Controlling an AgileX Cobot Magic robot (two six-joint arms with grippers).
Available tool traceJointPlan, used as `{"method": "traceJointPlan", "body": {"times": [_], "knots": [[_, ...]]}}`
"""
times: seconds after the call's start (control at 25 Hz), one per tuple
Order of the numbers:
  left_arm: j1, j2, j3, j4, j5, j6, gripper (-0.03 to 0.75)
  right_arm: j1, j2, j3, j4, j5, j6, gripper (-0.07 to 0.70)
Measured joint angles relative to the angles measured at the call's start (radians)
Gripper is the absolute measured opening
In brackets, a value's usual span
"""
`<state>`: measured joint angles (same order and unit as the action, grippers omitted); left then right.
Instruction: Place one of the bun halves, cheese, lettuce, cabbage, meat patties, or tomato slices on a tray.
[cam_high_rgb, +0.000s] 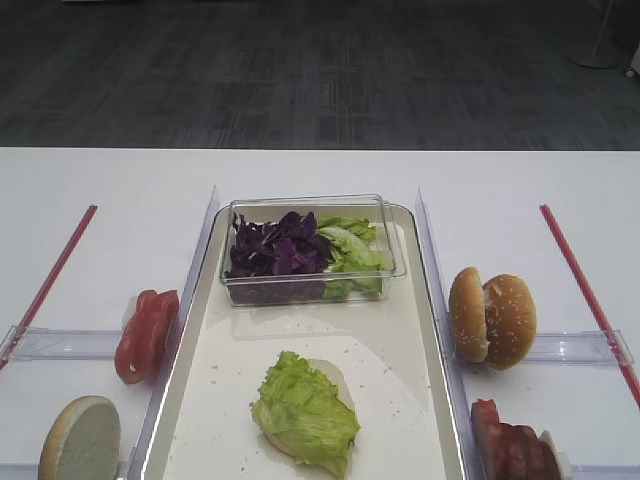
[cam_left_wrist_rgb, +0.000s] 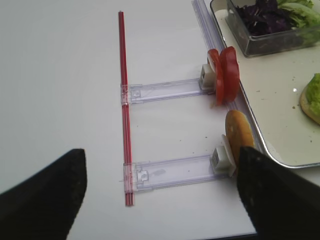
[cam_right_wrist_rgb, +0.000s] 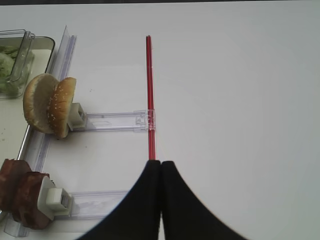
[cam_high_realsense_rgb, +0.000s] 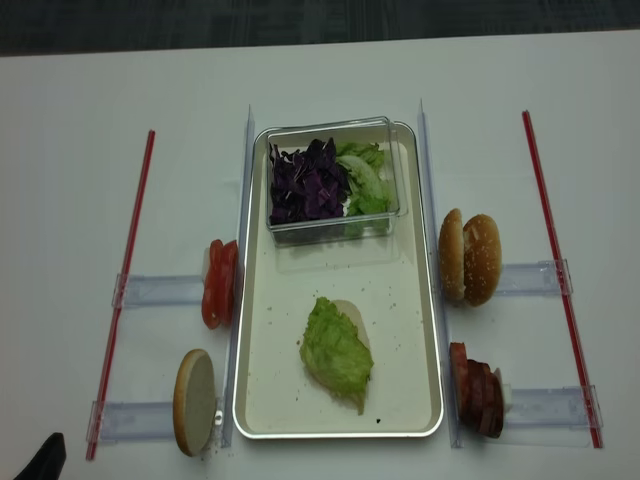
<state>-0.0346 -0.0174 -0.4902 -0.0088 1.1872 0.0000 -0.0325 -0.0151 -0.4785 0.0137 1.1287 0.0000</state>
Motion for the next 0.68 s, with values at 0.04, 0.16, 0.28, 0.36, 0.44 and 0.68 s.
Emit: {"method": "traceJointPlan", "body": {"times": [0.04,0.16,0.28,0.36,0.44,0.68], "knots": [[0.0,0.0,0.0,0.0,0.0,0.0,0.564,0.0,0.0,0.0,0.0,0.0,0.0,0.036],[0.0,0.0,0.0,0.0,0.0,0.0,0.564,0.0,0.0,0.0,0.0,0.0,0.0,0.036],[0.0,0.0,0.0,0.0,0.0,0.0,0.564,0.0,0.0,0.0,0.0,0.0,0.0,0.036],[0.0,0.0,0.0,0.0,0.0,0.0,0.564,0.0,0.0,0.0,0.0,0.0,0.0,0.036],[0.0,0.0,0.0,0.0,0.0,0.0,0.564,0.0,0.0,0.0,0.0,0.0,0.0,0.036],[0.0,0.0,0.0,0.0,0.0,0.0,0.564,0.0,0.0,0.0,0.0,0.0,0.0,0.036]]}}
